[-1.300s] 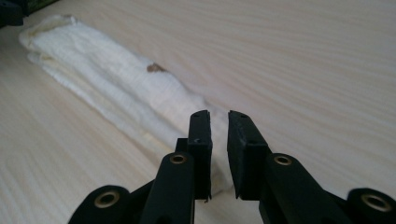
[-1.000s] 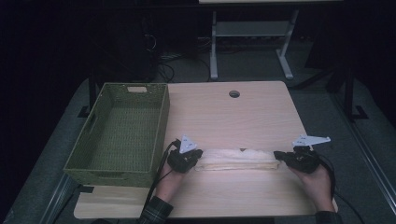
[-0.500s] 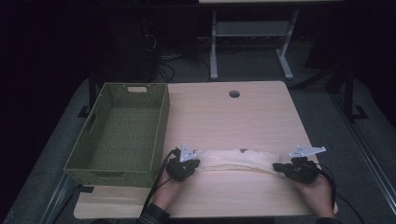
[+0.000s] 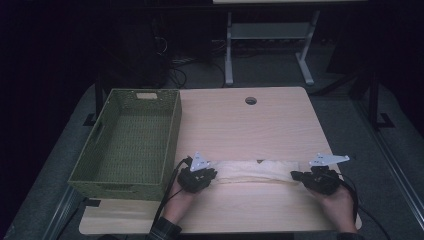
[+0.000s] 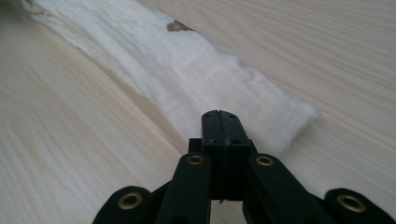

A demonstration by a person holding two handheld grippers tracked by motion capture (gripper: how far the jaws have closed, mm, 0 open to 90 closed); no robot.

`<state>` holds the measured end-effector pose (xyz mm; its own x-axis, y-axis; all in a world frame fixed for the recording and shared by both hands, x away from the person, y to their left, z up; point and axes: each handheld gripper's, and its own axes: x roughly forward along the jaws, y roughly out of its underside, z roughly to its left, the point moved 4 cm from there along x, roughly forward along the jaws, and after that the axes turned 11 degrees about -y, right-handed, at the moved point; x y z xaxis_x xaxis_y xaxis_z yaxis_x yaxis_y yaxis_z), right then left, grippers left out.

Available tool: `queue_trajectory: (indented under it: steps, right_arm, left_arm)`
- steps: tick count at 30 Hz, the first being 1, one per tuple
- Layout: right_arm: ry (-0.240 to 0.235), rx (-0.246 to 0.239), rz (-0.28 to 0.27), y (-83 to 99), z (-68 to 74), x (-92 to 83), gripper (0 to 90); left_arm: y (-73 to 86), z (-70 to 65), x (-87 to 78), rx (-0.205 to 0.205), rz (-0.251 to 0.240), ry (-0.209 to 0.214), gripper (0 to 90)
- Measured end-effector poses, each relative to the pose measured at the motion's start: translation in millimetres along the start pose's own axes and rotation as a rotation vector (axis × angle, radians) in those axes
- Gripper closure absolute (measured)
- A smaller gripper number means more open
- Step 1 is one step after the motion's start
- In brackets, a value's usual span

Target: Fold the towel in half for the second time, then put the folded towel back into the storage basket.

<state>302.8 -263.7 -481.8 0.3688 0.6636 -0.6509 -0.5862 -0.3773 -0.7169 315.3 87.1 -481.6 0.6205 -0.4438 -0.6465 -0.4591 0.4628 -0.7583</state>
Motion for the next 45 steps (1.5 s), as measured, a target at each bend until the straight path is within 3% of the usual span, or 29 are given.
queue_trajectory:
  steps: [2,5,9,16,25,33,45]
  right_arm:
    - [-0.015,0.001,-0.003,-0.2,2.9,0.8,89.8]
    - [-0.031,0.008,0.009,0.7,8.3,4.7,89.9]
    - [-0.039,0.018,0.036,3.6,11.8,10.9,89.8]
    - [-0.014,0.040,0.060,4.2,0.4,18.0,89.9]
    - [0.026,0.041,0.057,-5.9,-18.5,23.4,89.9]
    - [0.058,0.082,0.056,-21.4,-39.1,31.3,89.9]
    - [0.083,0.120,0.022,-55.4,-68.4,60.9,89.9]
  left_arm:
    - [-1.2,0.8,-1.0,0.015,-0.006,0.005,72.9]
    - [-3.1,2.5,-1.5,0.013,0.003,0.018,60.0]
    - [-4.9,4.3,1.6,0.010,0.006,0.031,49.3]
    - [-7.1,4.7,5.6,0.009,-0.005,0.036,40.2]
    - [-7.0,-1.3,7.7,0.019,-0.013,0.058,35.2]
    - [-7.5,1.2,9.0,0.030,-0.020,0.065,35.2]
    - [-10.6,10.0,6.5,0.019,-0.038,0.061,35.2]
